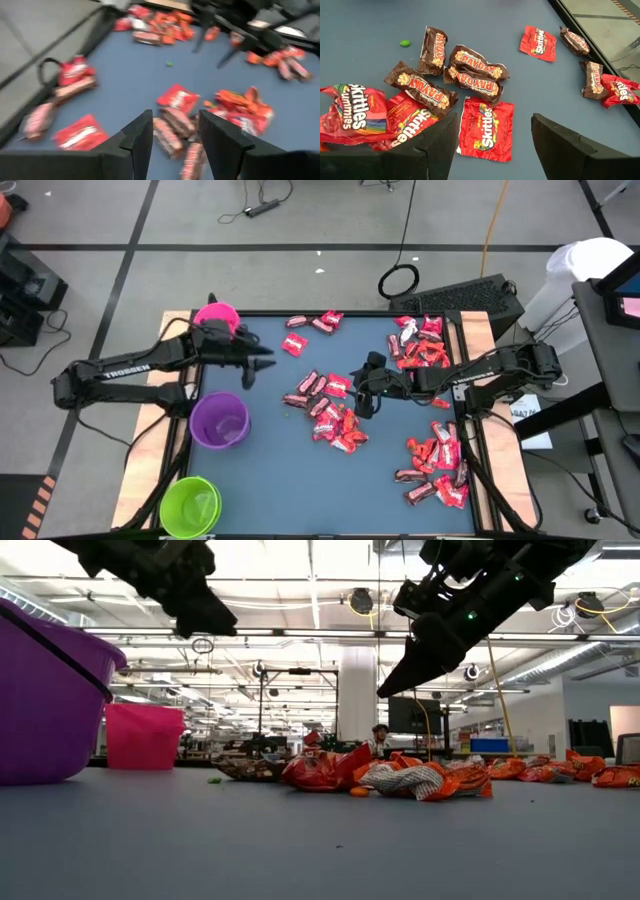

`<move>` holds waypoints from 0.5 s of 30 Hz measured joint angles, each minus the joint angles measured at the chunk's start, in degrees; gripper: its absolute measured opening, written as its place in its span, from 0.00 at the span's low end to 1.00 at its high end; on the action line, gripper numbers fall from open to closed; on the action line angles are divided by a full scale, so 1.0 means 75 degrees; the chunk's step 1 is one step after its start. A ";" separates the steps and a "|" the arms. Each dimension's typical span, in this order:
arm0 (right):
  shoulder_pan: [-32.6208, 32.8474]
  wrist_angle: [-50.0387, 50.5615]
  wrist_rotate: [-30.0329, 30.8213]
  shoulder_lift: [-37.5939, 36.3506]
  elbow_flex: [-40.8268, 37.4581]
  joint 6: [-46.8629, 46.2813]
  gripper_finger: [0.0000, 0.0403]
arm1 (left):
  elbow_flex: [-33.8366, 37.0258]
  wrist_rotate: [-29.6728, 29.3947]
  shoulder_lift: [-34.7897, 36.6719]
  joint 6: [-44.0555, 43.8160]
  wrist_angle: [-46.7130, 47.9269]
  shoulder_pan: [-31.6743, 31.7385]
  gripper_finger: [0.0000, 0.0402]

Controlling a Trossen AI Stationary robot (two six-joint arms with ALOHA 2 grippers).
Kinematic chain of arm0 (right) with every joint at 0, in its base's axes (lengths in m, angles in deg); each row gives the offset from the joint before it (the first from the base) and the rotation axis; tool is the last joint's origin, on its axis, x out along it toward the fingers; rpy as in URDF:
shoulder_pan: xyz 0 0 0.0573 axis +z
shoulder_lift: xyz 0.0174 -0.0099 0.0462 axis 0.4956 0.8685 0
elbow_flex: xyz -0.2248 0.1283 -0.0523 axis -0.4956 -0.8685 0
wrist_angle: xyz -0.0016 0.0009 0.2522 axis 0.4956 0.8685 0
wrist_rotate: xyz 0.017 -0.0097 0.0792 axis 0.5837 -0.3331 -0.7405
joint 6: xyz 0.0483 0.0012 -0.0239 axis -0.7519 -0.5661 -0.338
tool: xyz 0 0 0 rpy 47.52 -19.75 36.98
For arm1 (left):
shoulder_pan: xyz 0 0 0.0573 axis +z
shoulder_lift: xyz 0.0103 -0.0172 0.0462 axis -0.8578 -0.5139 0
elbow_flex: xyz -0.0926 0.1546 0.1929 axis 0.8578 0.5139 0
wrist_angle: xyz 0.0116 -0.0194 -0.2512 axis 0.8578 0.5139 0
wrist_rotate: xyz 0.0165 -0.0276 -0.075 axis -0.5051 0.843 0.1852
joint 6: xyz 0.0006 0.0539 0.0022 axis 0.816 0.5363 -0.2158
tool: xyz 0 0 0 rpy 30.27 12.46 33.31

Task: Organize candy in baskets
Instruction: Put the brown chocolate into the violet bucket

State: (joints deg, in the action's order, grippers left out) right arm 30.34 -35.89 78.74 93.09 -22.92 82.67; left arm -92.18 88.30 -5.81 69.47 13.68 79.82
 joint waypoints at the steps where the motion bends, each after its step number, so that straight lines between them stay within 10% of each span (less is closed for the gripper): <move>1: 0.0000 0.0000 -0.0001 0.0000 0.0000 0.0000 0.59 | 0.0000 -0.0007 -0.0146 0.0003 -0.0066 -0.0169 0.41; 15: 0.0000 -0.0006 -0.0063 0.0000 0.0000 -0.0003 0.59 | 0.0003 -0.1215 -0.2981 0.0003 -0.0777 -0.1900 0.41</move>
State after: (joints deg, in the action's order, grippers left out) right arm 30.34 -35.94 78.27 93.09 -22.92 82.65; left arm -92.16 79.18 -28.17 69.49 7.85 65.57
